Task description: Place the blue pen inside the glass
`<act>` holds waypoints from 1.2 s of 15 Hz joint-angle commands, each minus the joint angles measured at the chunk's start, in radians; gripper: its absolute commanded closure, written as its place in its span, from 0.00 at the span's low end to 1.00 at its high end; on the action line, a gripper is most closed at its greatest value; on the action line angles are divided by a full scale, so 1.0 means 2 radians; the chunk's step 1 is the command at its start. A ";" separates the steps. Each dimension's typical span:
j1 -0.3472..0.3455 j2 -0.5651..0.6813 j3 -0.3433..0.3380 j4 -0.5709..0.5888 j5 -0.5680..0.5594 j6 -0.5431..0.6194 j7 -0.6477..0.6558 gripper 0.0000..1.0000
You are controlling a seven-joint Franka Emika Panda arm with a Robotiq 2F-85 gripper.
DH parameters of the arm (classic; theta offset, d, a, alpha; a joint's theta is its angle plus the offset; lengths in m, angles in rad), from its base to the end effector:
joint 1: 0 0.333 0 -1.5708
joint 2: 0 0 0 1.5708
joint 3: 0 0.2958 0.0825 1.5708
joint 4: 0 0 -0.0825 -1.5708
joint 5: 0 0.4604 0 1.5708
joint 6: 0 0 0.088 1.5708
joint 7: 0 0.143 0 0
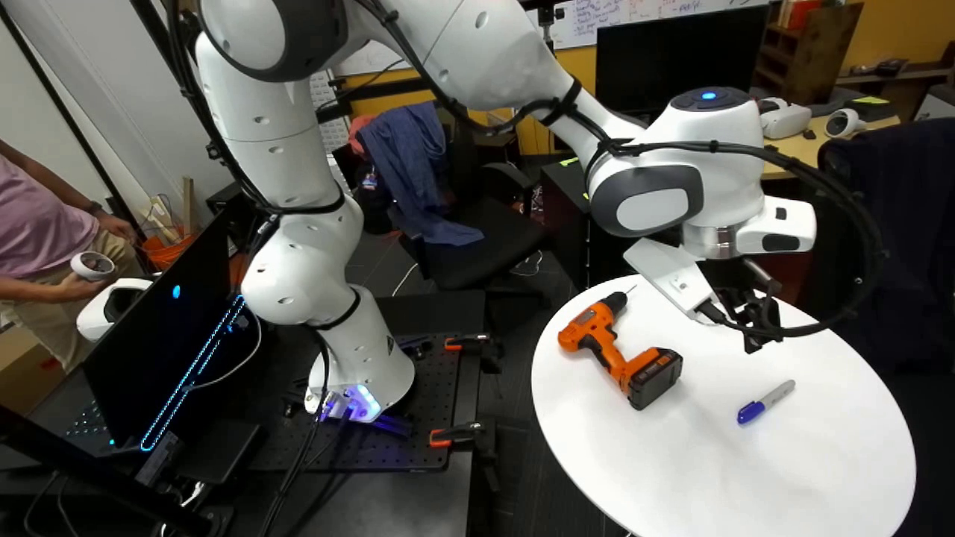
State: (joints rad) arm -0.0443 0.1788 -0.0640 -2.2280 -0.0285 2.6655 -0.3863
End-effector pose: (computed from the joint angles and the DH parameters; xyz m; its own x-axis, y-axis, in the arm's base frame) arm 0.6217 -0.0680 0.2076 0.9252 0.3053 0.2253 0.2835 -0.9509 0.1245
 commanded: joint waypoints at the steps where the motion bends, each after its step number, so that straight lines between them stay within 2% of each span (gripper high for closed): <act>1: -0.013 0.052 0.004 0.045 -0.021 -0.009 0.004 0.00; 3: -0.013 0.068 0.004 0.055 -0.035 -0.016 0.009 0.00; 4: -0.018 0.048 0.010 0.032 -0.025 -0.003 0.006 0.00; 11: -0.020 0.057 0.011 0.035 -0.027 -0.002 0.006 0.00; 18: -0.040 0.081 0.036 0.051 -0.005 0.010 -0.029 0.00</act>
State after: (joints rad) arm -0.0954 0.3088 -0.0302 -2.1555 -0.0619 2.6659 -0.3928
